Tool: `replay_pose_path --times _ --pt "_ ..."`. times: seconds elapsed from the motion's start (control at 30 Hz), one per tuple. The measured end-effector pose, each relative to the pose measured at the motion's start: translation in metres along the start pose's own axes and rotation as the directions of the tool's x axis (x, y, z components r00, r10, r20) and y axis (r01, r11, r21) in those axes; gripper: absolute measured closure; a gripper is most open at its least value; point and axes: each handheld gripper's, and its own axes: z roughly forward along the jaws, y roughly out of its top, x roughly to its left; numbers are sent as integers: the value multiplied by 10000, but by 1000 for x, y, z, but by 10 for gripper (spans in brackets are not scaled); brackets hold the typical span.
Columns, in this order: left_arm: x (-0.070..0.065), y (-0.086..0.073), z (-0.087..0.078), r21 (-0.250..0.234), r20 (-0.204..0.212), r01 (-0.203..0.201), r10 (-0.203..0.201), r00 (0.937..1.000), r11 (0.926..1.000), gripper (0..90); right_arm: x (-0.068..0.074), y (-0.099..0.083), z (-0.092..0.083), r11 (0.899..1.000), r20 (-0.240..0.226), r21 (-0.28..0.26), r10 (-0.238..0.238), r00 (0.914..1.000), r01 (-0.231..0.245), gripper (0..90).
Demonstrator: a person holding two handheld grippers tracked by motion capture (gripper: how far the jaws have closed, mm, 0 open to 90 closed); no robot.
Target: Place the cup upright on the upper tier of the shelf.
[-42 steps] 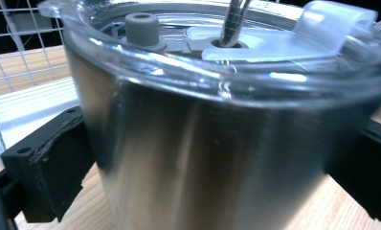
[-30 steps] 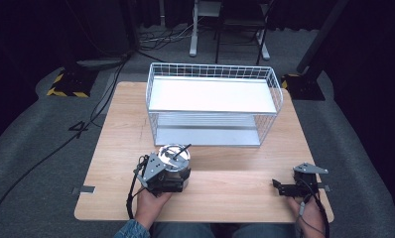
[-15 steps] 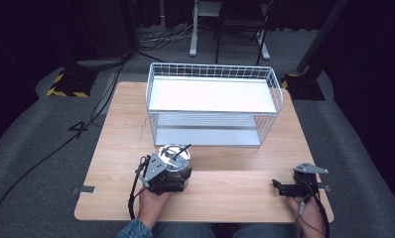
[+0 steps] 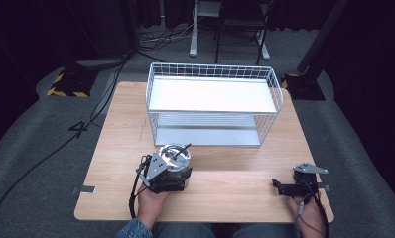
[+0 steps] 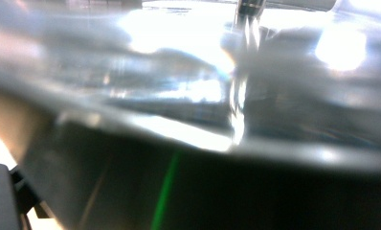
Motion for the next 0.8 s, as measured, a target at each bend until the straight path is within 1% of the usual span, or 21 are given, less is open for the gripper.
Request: replay_pose_path --times 0.03,0.1,0.13,0.17,0.27,0.3,0.33,0.37,0.5,0.53,0.57,0.6,0.73,0.77,0.8 --pt "0 1 -1 93 -14 44 -44 10000 9999 32 1 0 0 10000 47 1 51 10000 -51 0" --pt "-1 6 -3 171 -22 -100 100 9999 9998 32 1 0 0 9999 97 -17 109 9999 -109 0" --pt "-2 7 -4 111 -26 -116 117 9999 9999 32 1 0 1 9999 112 -19 119 9999 -119 0" --pt "-1 10 -7 99 -33 -286 286 9996 9995 33 1 0 1 9999 123 -21 131 9998 -130 0" --pt "-2 23 -14 -18 24 -348 348 9994 9994 32 2 1 1 9998 173 -21 179 9997 -179 0" --pt "-2 23 -14 -18 24 -348 348 9994 9994 32 2 1 1 9998 173 -21 179 9997 -179 0" --pt "-1 30 -18 -51 68 -396 397 9992 9992 33 2 1 1 9998 173 -22 183 9997 -182 0" --pt "-1 30 -18 -51 68 -396 397 9992 9992 33 2 1 1 9998 172 -23 182 9997 -181 0" --pt "-2 46 -23 -53 102 -504 505 9987 9987 33 2 1 1 9998 171 -23 185 9997 -185 0" --pt "-2 50 -24 -64 140 -483 484 9987 9988 32 2 1 1 9998 172 -22 183 9997 -182 0" --pt "-1 56 -26 -60 176 -549 550 9983 9985 33 2 1 1 9998 173 -23 183 9997 -182 0" --pt "-1 56 -26 -60 176 -549 550 9983 9985 33 2 1 1 9998 173 -23 183 9997 -182 0" --pt "1 68 -29 -57 314 -463 464 9984 9989 33 2 1 1 9998 173 -27 184 9997 -184 0" --pt "4 74 -30 -91 398 -354 357 9986 9993 33 2 1 1 9998 174 -26 185 9997 -185 0" --pt "4 74 -30 -91 398 -354 357 9986 9993 32 2 1 1 9998 174 -26 185 9997 -185 0"
